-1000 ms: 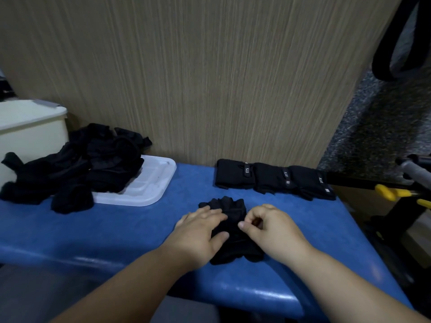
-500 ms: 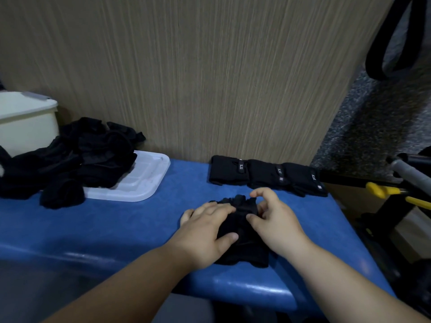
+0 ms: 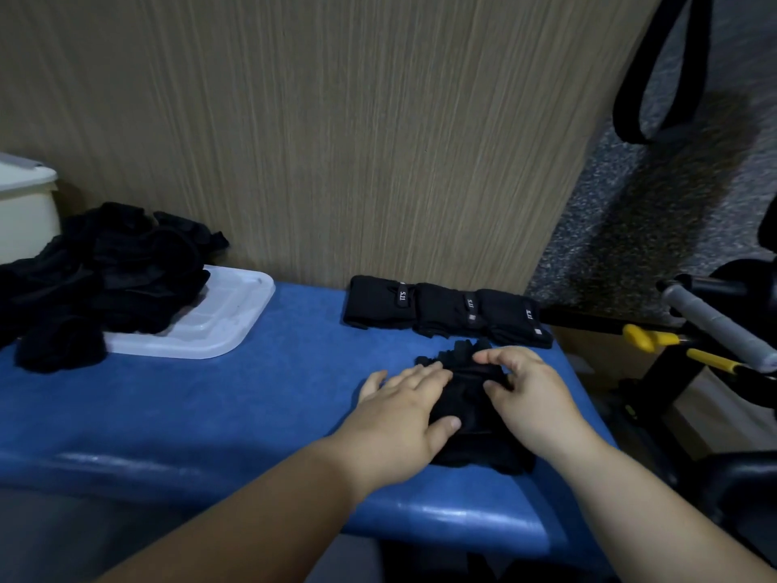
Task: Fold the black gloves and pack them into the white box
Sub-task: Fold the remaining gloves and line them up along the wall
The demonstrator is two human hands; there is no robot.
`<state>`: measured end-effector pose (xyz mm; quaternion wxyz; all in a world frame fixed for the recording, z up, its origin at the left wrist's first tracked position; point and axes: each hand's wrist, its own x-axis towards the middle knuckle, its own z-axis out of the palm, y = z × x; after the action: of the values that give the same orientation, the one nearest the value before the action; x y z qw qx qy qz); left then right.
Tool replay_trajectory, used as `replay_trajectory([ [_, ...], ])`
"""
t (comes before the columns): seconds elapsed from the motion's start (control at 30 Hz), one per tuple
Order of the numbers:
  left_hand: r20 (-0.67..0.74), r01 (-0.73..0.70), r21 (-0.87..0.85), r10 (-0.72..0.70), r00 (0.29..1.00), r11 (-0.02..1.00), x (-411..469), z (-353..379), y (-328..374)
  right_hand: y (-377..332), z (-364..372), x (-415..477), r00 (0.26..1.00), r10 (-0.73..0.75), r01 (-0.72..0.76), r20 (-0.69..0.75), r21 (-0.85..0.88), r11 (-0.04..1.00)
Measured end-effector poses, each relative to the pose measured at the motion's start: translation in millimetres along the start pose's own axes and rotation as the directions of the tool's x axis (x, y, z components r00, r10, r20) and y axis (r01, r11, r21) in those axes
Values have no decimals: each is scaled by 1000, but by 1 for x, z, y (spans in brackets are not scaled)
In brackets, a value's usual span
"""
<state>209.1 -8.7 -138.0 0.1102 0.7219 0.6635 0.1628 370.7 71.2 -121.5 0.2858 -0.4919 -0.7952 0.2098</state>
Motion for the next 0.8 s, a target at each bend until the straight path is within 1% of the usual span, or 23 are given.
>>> replay_trajectory([
  [0.07, 36, 1, 43, -3, 999, 999, 5, 5, 7, 9, -5, -1, 1000, 0, 1, 6, -86, 996],
  [0.2, 102, 9, 102, -20, 995, 995, 10, 10, 15, 21, -9, -4, 997, 24, -3, 77, -256, 967],
  [0.27, 127, 12, 119, -28, 992, 993, 11, 10, 16, 21, -13, -5, 999, -11, 27, 51, -337, 941],
  [0.33, 145, 14, 130, -32, 989, 991, 11, 10, 16, 16, -17, -7, 995, -71, 89, 65, -351, 932],
  [0.37, 151, 15, 135, -35, 988, 991, 11, 10, 16, 14, -16, -8, 989, -96, 129, 112, -339, 932],
  [0.43, 154, 19, 147, -42, 987, 989, 11, 10, 16, 11, -12, -9, 959, -111, 199, 260, -345, 917],
  [0.5, 159, 28, 152, -52, 986, 988, 11, 11, 16, 12, -6, -10, 918, -44, 212, 393, -395, 894],
  [0.57, 167, 38, 154, -64, 984, 987, 10, 11, 16, 14, -2, -10, 891, 36, 187, 453, -439, 879],
  [0.63, 177, 46, 160, -74, 981, 986, 9, 10, 15, 15, -2, -11, 881, 71, 178, 468, -467, 866],
  [0.8, 199, 48, 179, -84, 976, 983, 6, 7, 9, 13, -3, -10, 872, 107, 173, 477, -505, 846],
])
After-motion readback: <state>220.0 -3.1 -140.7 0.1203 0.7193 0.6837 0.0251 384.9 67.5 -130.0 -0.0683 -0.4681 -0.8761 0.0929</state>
